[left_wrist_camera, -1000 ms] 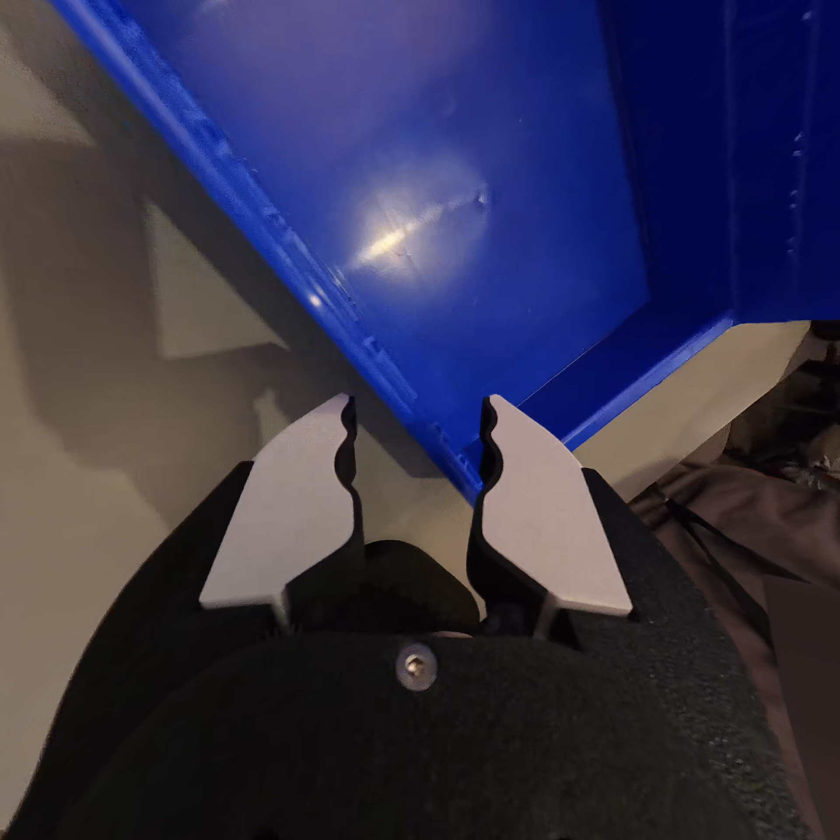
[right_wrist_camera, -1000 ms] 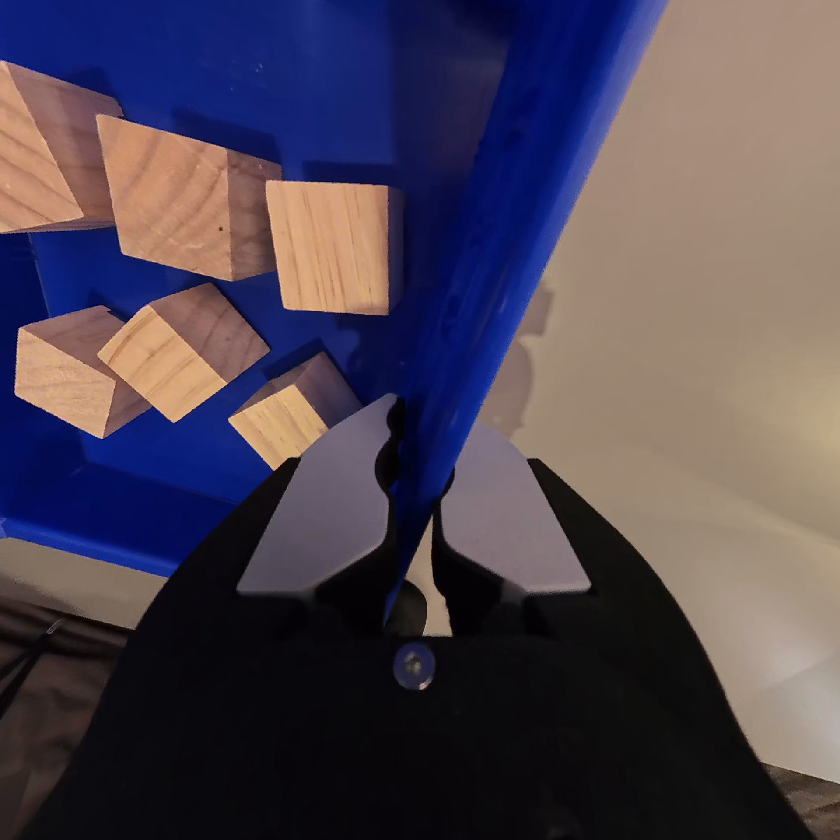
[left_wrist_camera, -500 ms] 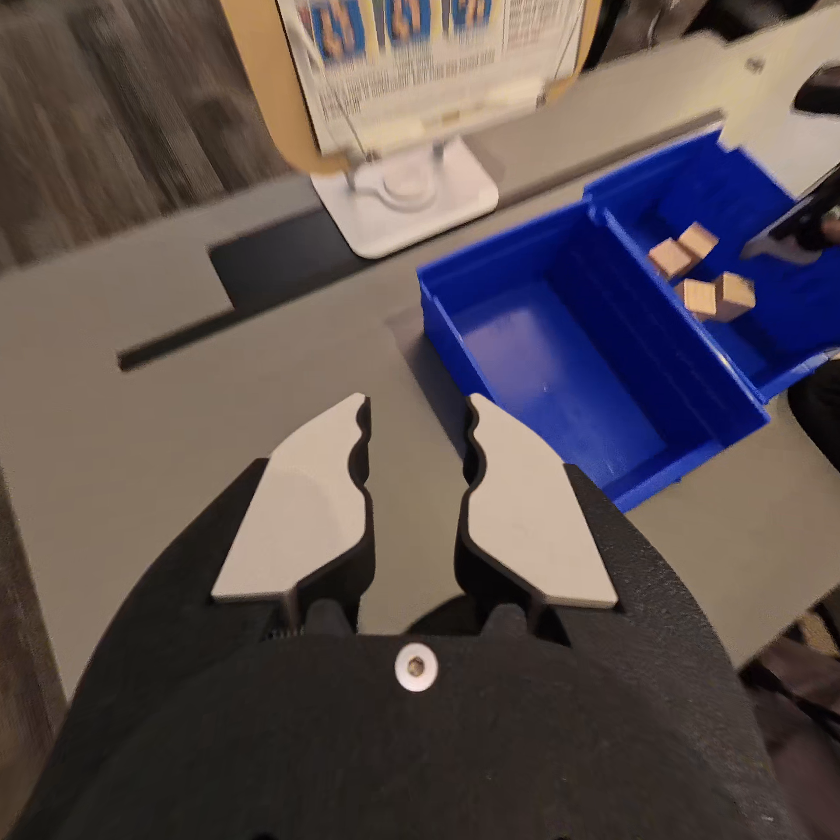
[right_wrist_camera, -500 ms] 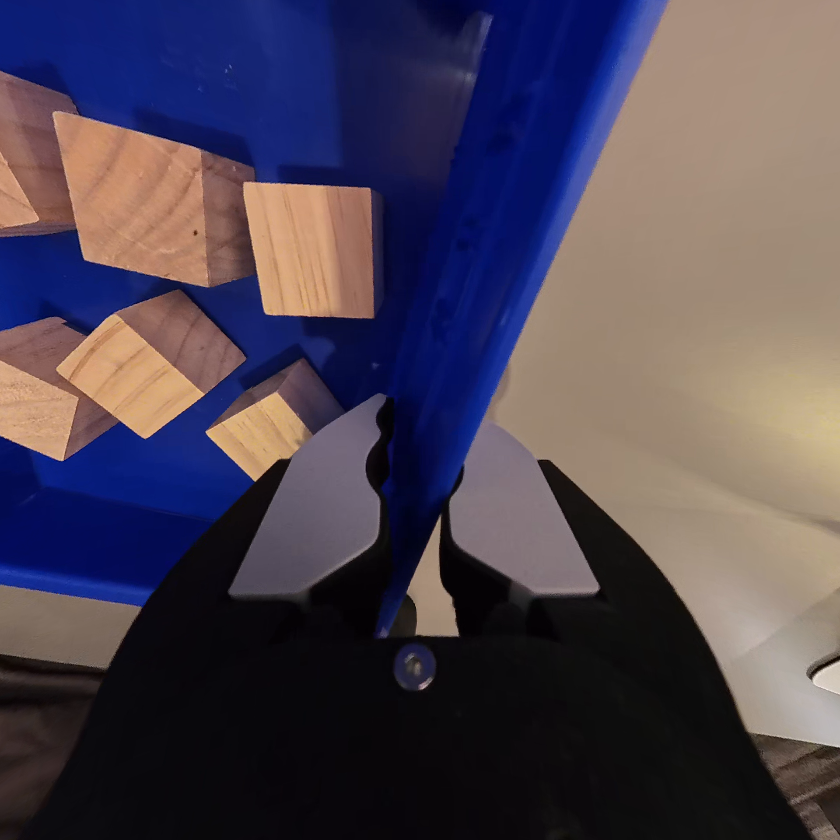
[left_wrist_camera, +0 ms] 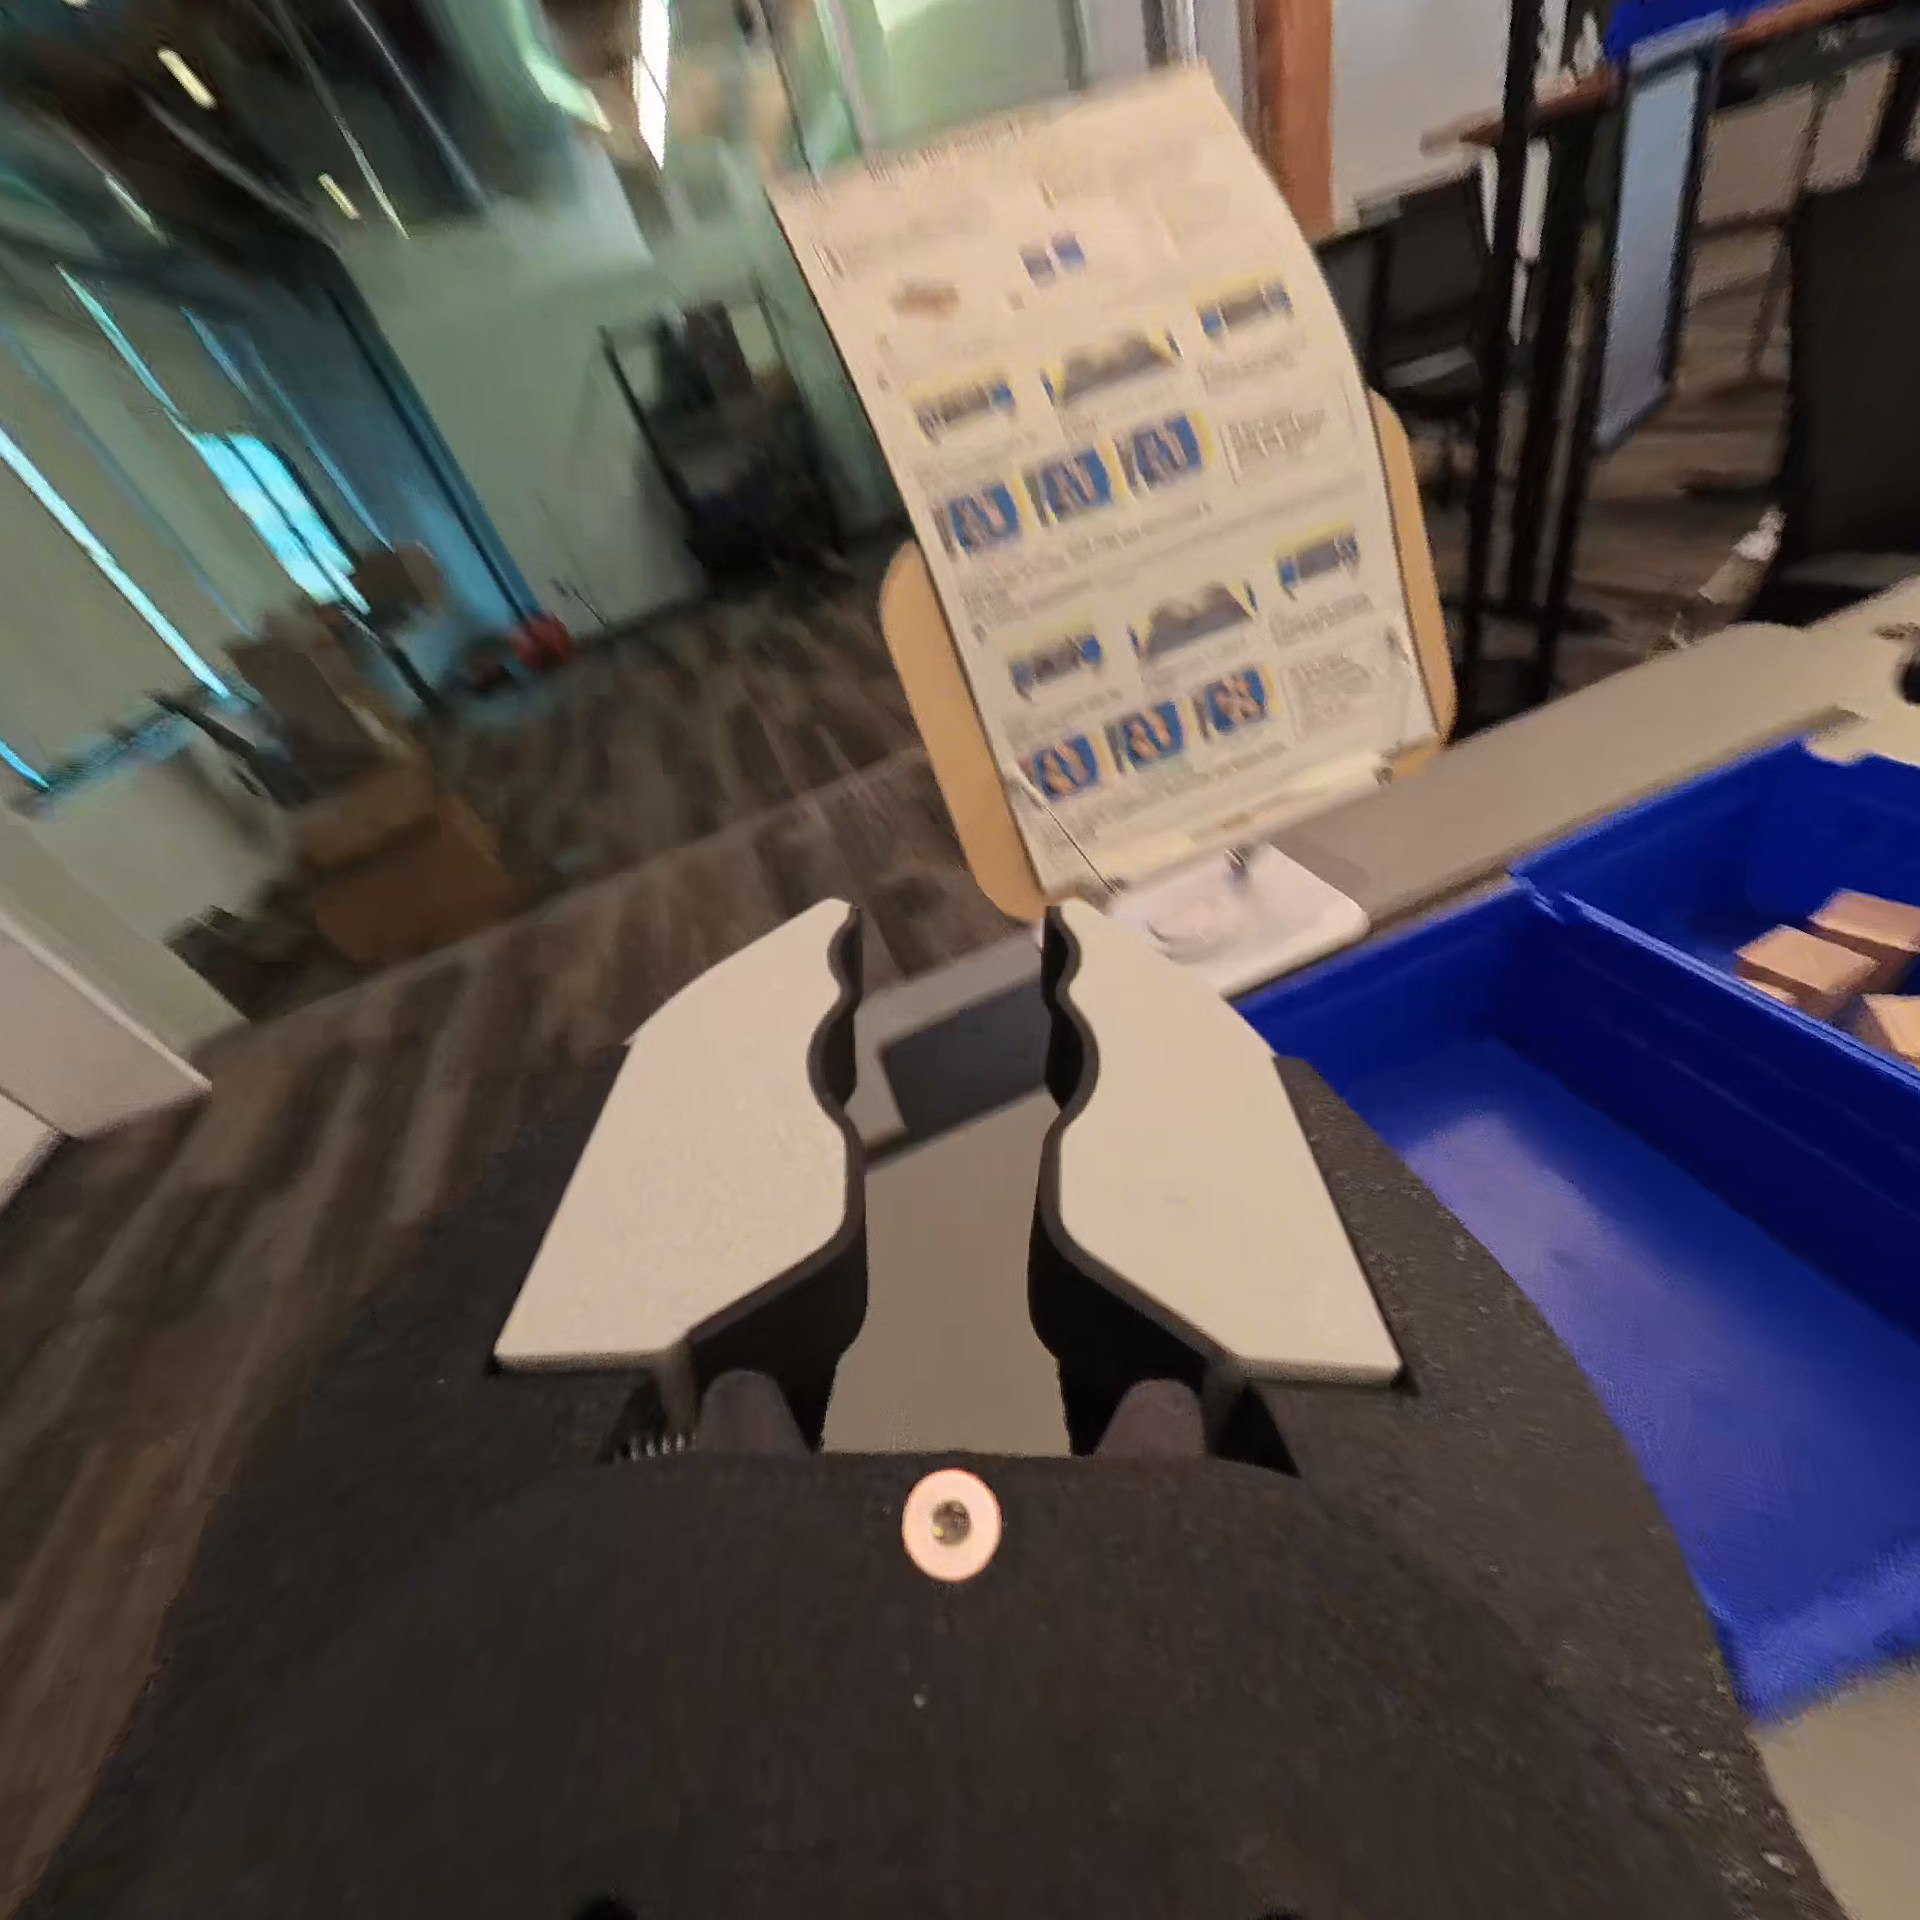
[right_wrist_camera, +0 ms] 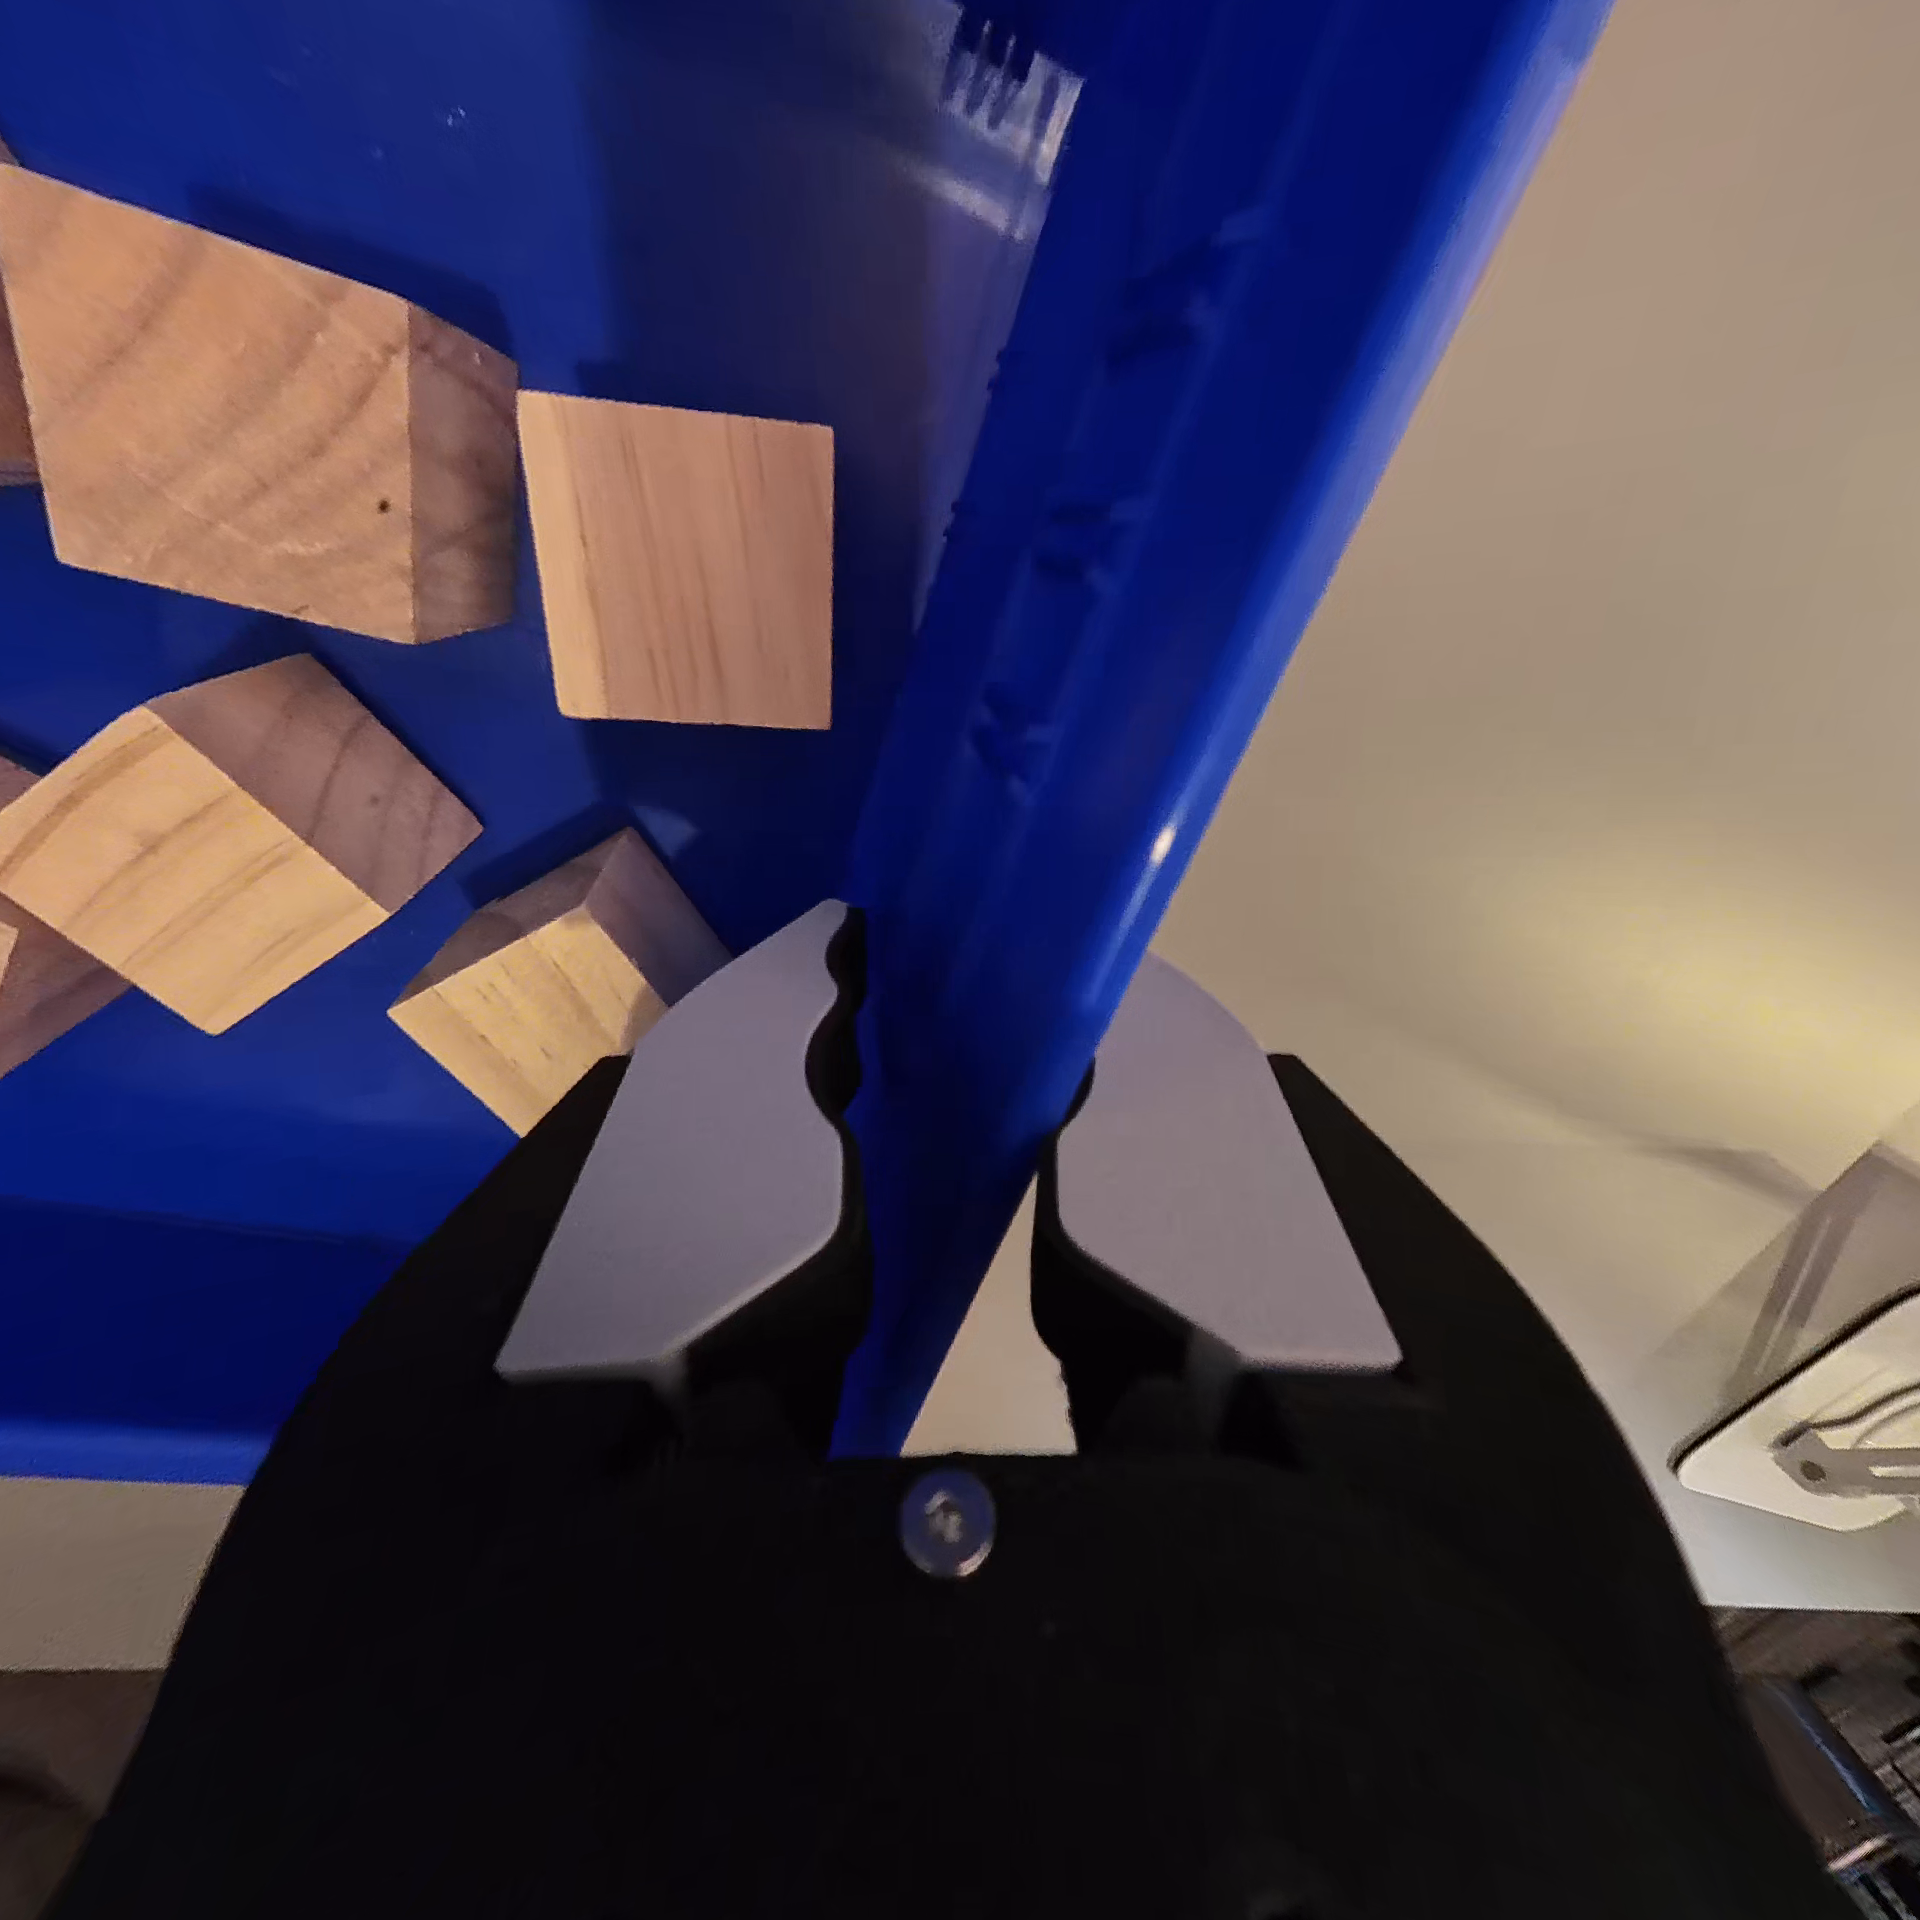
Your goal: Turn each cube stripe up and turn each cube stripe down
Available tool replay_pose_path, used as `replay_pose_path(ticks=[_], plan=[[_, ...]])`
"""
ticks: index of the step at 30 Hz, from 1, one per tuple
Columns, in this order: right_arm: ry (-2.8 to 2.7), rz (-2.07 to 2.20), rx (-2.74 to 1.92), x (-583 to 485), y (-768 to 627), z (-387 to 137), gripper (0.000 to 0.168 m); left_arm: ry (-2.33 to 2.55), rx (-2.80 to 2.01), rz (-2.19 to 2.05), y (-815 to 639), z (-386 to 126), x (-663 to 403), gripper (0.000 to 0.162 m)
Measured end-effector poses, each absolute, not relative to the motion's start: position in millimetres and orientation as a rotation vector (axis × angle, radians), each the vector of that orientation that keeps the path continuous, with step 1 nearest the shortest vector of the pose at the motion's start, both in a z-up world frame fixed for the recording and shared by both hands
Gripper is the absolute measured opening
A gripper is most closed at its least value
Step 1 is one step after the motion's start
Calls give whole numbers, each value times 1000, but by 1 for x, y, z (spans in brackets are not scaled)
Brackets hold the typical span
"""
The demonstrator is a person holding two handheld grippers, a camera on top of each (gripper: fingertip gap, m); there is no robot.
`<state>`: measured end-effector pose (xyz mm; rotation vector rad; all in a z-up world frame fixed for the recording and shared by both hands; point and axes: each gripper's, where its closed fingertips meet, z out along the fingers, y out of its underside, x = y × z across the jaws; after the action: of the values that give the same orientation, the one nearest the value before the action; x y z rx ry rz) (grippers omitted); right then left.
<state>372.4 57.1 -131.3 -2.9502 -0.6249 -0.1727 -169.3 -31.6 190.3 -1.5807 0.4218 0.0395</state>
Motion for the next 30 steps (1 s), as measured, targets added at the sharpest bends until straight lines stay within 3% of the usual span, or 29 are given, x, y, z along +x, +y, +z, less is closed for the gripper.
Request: replay_pose_path(ticks=[3,6,9,14,21,25,30], plan=[[-620,-137,-2960,370,57,-131,29,421,-1366,91,-54,213,-177,21],[-502,160,-2983,360,55,-131,10,413,-1342,58,-64,216,-184,21],[-429,329,-2983,363,54,-131,9,430,-1371,55,-64,210,-193,20],[-321,392,-3027,377,50,-130,7,452,-1375,17,-60,204,-205,0],[-192,443,-3055,404,32,-118,8,446,-1425,-22,-57,194,-216,0],[-182,392,-3075,413,28,-84,9,423,-1403,-69,-62,198,-221,0],[-275,233,-3037,394,47,-5,9,404,-1375,-83,-71,205,-223,0]])
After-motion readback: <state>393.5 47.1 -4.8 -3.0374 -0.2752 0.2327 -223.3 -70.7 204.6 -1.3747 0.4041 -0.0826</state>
